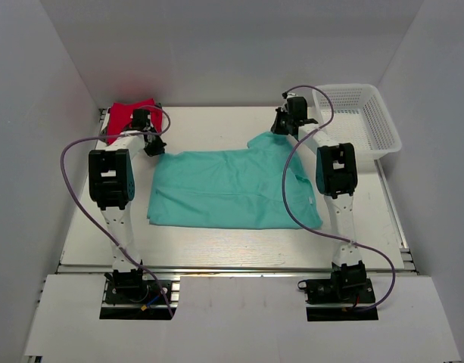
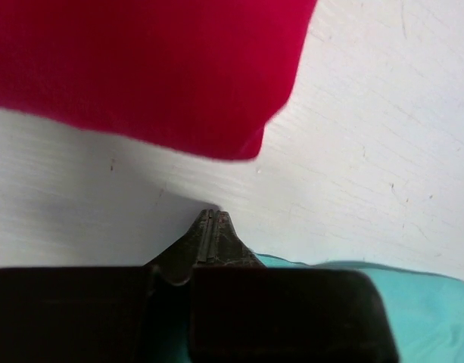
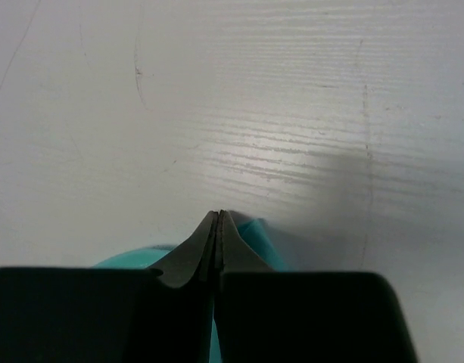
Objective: Fold and stack the t-shirts
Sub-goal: Grap the side of the flattened tshirt furthest away from the robot with both arms, then fold the other side of the tshirt into a rectangle
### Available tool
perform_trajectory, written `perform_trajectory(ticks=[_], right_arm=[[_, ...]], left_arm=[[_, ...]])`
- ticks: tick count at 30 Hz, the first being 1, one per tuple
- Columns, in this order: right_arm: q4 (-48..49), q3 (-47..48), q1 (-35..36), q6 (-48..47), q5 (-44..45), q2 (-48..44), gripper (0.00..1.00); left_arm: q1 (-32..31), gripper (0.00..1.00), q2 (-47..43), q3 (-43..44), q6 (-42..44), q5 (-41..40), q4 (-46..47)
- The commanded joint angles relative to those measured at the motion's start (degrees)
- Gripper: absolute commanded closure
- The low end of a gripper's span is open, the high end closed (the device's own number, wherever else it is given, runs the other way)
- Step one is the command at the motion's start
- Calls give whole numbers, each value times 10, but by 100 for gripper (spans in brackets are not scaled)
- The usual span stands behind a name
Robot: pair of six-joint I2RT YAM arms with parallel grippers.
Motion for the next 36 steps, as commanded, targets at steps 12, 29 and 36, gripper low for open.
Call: perform_trajectory(ticks=[12, 29, 36], right_arm=[[152, -319, 7, -10, -20, -286, 100], [212, -676, 3, 9, 17, -597, 100], [180, -766, 2, 5, 38, -703, 100]], left_arm=[[-14, 100, -202, -177, 17, -6, 41], [-14, 100, -364, -340, 35, -49, 69], [-14, 100, -400, -382, 51, -60, 100]])
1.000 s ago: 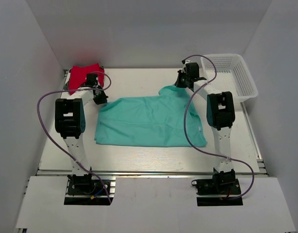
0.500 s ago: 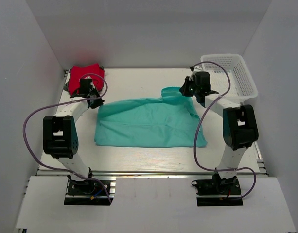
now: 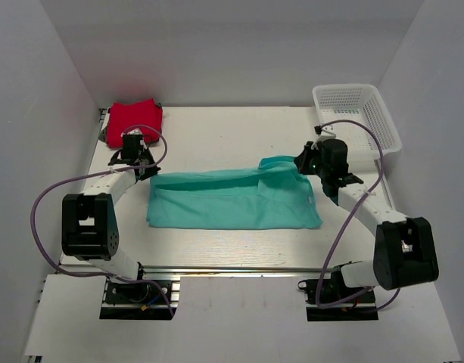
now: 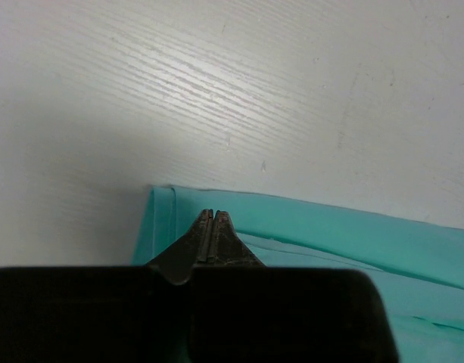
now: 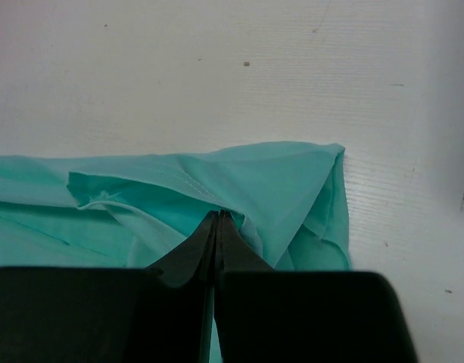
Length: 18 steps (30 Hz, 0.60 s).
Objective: Fold and stack the t-shirts
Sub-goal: Fold the other side of the tshirt into a rectangle
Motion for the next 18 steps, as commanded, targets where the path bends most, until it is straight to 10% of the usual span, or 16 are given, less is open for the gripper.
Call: perform_trajectory(ticks=[1, 11, 15, 17, 18], right_arm=[[1, -32, -1, 1, 4, -40, 100], [-25, -115, -1, 13, -16, -113, 100], [-54, -153, 0, 27, -51, -139, 86], [-63, -176, 0, 38, -102, -151, 67], [-78, -192, -1, 39, -107, -175, 65]], left_arm=[[0, 100, -45, -14, 22, -15, 33], [0, 100, -56, -52, 27, -13, 54], [0, 92, -56, -47, 12, -25, -9], [0, 73, -72, -56, -12, -63, -37], [0, 43, -102, -66, -28, -84, -57]])
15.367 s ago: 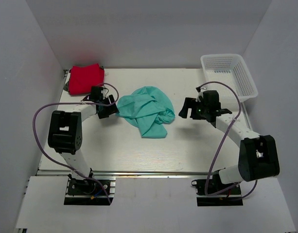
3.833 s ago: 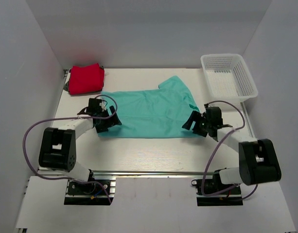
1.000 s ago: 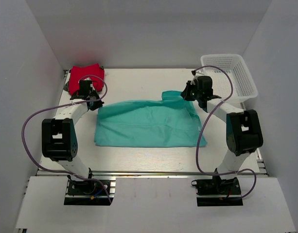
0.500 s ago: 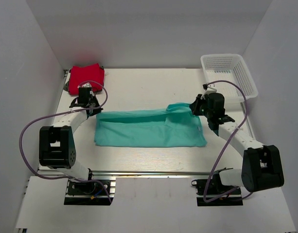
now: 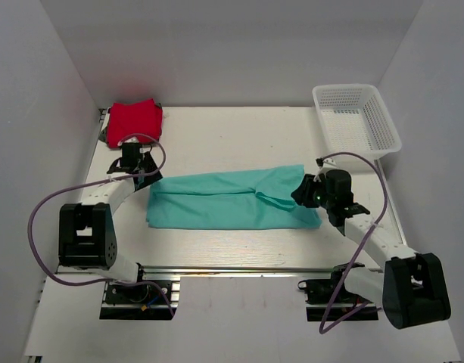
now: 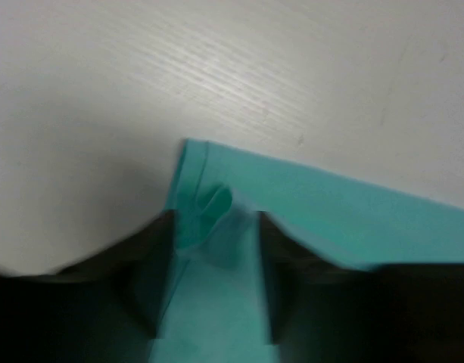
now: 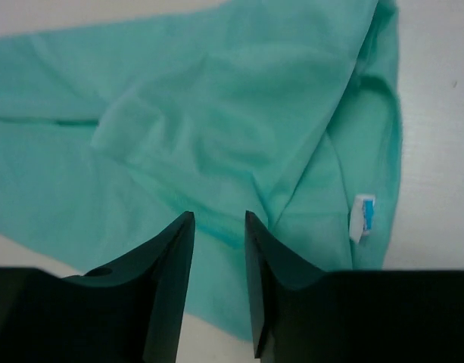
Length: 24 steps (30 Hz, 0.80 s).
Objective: Fold and stack the t-shirts
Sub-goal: Fold the other side of the tshirt into a rectangle, then rotate the tshirt 90 degrees
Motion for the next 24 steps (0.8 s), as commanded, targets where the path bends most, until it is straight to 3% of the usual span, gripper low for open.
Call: perform_trajectory(ticks=[1, 3, 6, 12, 17, 21, 24], right_arm=[[-49, -35, -9, 14, -59, -45, 59], [-92, -41, -1, 7, -47, -81, 41], [-111, -29, -2, 0, -18, -112, 32], [7, 1, 2, 39, -103, -79, 29], [99, 48, 12, 72, -217, 46, 26], [112, 109, 28, 77, -233, 158, 25], [117, 137, 39, 90, -242, 217, 25]], left_arm=[[8, 26, -82, -24, -53, -67, -74], [14, 0, -112, -31, -82, -99, -99], [7, 0, -149, 0, -82, -113, -129], [1, 0, -137, 11, -51, 11, -53], [-9, 0, -42, 31, -20, 185, 34], [-37, 0, 25, 25, -20, 226, 64], [-50, 0, 63, 32, -20, 218, 32]])
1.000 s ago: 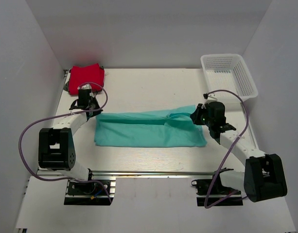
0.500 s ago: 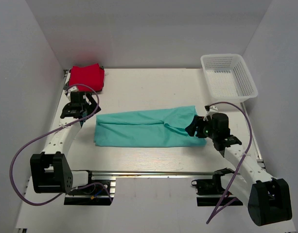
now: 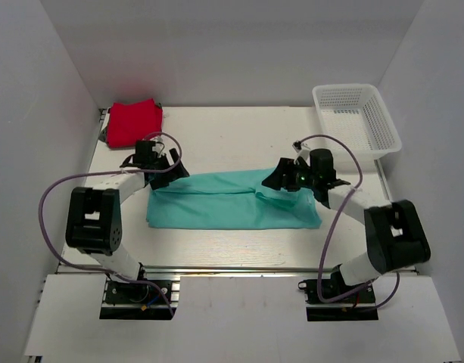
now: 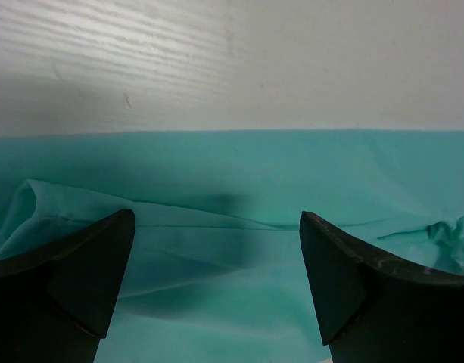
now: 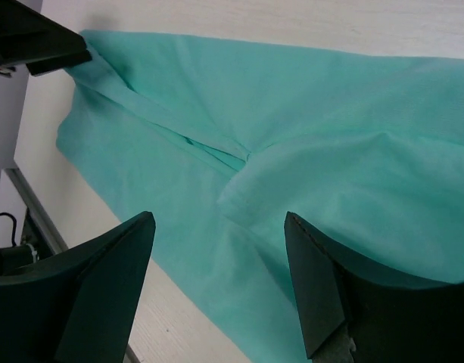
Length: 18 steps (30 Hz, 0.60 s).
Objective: Fold and stack the t-shirts
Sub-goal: Rotate the tshirt 90 degrees
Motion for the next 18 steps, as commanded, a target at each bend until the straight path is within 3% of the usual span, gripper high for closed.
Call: perform_trajectory(ticks=[1, 8, 12, 18], right_arm=[[32, 41, 13, 21, -40, 45, 25], [-26, 42, 15, 66, 9, 127, 25], [-137, 103, 9, 54, 81, 198, 25], [-231, 282, 5, 35, 112, 315, 25]], left_arm=[[-12, 0, 12, 16, 9, 31, -8], [-17, 0, -13, -97, 3, -26, -51], [-17, 0, -36, -146, -11, -49, -94], [-43, 0, -109, -251, -50, 53, -92]])
